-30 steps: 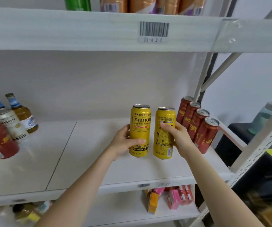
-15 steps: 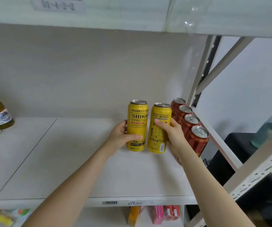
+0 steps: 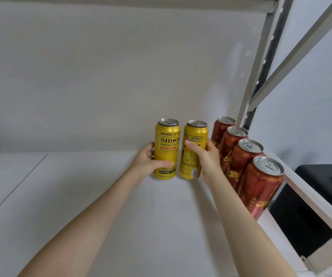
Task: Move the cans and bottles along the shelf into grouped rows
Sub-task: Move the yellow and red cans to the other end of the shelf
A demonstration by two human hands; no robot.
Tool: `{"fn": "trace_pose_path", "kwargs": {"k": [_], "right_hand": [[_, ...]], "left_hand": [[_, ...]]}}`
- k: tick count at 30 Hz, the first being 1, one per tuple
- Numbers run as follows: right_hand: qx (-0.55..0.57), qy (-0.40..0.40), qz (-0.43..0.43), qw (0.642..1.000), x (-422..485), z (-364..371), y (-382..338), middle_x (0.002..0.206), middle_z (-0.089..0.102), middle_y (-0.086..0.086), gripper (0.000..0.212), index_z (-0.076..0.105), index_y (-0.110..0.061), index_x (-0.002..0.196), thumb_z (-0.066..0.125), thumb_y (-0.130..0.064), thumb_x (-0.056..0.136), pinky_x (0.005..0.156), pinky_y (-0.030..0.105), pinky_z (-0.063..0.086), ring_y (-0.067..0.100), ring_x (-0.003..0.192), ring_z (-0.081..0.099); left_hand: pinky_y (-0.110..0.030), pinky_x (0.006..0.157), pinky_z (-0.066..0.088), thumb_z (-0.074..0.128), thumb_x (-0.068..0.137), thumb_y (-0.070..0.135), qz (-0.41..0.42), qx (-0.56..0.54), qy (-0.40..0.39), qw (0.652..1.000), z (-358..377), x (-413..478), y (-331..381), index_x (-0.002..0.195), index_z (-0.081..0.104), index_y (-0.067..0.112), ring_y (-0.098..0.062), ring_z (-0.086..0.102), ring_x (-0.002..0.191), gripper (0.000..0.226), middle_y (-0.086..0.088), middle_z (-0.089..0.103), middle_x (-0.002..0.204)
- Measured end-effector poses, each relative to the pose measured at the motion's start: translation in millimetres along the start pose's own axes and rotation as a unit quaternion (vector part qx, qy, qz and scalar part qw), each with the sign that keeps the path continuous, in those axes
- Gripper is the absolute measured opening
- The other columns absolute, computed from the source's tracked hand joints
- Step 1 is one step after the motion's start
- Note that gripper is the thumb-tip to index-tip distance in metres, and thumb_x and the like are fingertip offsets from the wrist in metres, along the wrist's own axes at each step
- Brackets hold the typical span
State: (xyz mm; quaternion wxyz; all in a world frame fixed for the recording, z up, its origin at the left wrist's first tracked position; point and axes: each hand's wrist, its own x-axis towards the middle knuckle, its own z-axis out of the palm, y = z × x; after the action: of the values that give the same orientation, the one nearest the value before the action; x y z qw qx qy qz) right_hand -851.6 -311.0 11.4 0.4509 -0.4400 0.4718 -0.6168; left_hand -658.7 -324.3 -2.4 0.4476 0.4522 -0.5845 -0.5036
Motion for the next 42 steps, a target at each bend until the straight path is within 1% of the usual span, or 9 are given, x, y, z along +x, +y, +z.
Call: {"fn": "trace_pose_path", "kwargs": {"k": [4,8,14,23,29,32,34,36,42], "right_hand": [[-0.006,0.019,-0.015,1.0,17,3,8,0.099,0.074,-0.005,0.038,0.066,-0.019,0.112,0.082,-0.022,0.078,0.077,0.031,0.057,0.012,0.09,0.072],[-0.019,0.025,-0.022,0.999,32,5,16,0.101,0.074,-0.004,0.039,0.065,-0.022,0.111,0.084,-0.023,0.076,0.085,0.037,0.057,0.016,0.096,0.071],[-0.028,0.014,-0.018,0.999,44,3,26,0.106,0.074,-0.002,0.045,0.064,-0.023,0.116,0.084,-0.022,0.076,0.09,0.042,0.056,0.017,0.099,0.07],[-0.03,-0.001,-0.022,0.999,41,-4,32,0.107,0.073,-0.006,0.039,0.063,-0.026,0.113,0.082,-0.023,0.079,0.089,0.035,0.054,0.012,0.102,0.069],[-0.026,0.054,-0.005,0.998,22,-10,38,0.122,0.067,-0.005,0.057,0.058,-0.015,0.133,0.08,-0.025,0.081,0.081,0.018,0.049,0.002,0.107,0.062],[-0.015,0.099,0.005,0.995,9,-13,41,0.125,0.062,0.003,0.059,0.054,-0.015,0.133,0.08,-0.024,0.081,0.092,0.026,0.05,0.011,0.113,0.06],[-0.016,0.117,-0.006,0.993,-2,-13,43,0.118,0.062,0.004,0.054,0.056,-0.014,0.127,0.081,-0.024,0.08,0.099,0.033,0.05,0.018,0.116,0.06],[-0.022,0.126,-0.019,0.992,-13,-12,44,0.107,0.061,0.002,0.052,0.057,-0.01,0.124,0.082,-0.022,0.079,0.099,0.033,0.05,0.017,0.109,0.06],[-0.046,0.028,-0.015,0.998,-35,-15,45,0.117,0.065,0.01,0.051,0.06,-0.016,0.12,0.084,-0.024,0.076,0.087,0.027,0.054,0.012,0.097,0.065]], "left_hand": [[-0.036,0.089,0.056,0.087,0.068,0.003,0.003,0.002,-0.005,1.0,-3,16,-8,0.123,0.058,0.02,-0.017,0.07,0.103,0.064,0.001,0.073,0.114],[-0.032,0.086,0.057,0.087,0.067,0.001,0.004,0.0,-0.004,1.0,-4,24,-14,0.122,0.058,0.021,-0.015,0.071,0.101,0.064,0.002,0.073,0.112],[-0.036,0.088,0.057,0.087,0.067,0.001,0.004,0.0,-0.008,1.0,-8,29,-23,0.123,0.057,0.02,-0.018,0.071,0.103,0.066,0.0,0.072,0.115],[-0.042,0.093,0.056,0.087,0.067,0.0,0.009,-0.016,-0.015,1.0,-7,27,-33,0.127,0.056,0.017,-0.02,0.07,0.106,0.07,-0.004,0.07,0.12],[-0.04,0.092,0.056,0.087,0.066,-0.002,0.013,-0.017,-0.027,0.999,-10,21,-42,0.128,0.057,0.015,-0.021,0.069,0.107,0.071,-0.005,0.07,0.12],[-0.036,0.089,0.058,0.089,0.062,-0.001,0.013,-0.005,-0.024,1.0,-13,17,-47,0.128,0.058,0.013,-0.023,0.07,0.106,0.075,-0.007,0.07,0.119],[-0.036,0.089,0.058,0.089,0.062,-0.001,0.013,-0.001,-0.022,1.0,-14,16,-49,0.129,0.057,0.011,-0.024,0.07,0.106,0.076,-0.01,0.069,0.12],[-0.038,0.089,0.058,0.091,0.059,0.002,0.013,0.003,-0.025,1.0,-15,13,-50,0.129,0.057,0.011,-0.025,0.07,0.105,0.078,-0.011,0.069,0.12],[-0.037,0.085,0.06,0.093,0.056,-0.002,0.008,0.01,-0.037,0.999,-4,-3,-49,0.122,0.054,0.01,-0.026,0.071,0.102,0.078,-0.015,0.068,0.118]]}}
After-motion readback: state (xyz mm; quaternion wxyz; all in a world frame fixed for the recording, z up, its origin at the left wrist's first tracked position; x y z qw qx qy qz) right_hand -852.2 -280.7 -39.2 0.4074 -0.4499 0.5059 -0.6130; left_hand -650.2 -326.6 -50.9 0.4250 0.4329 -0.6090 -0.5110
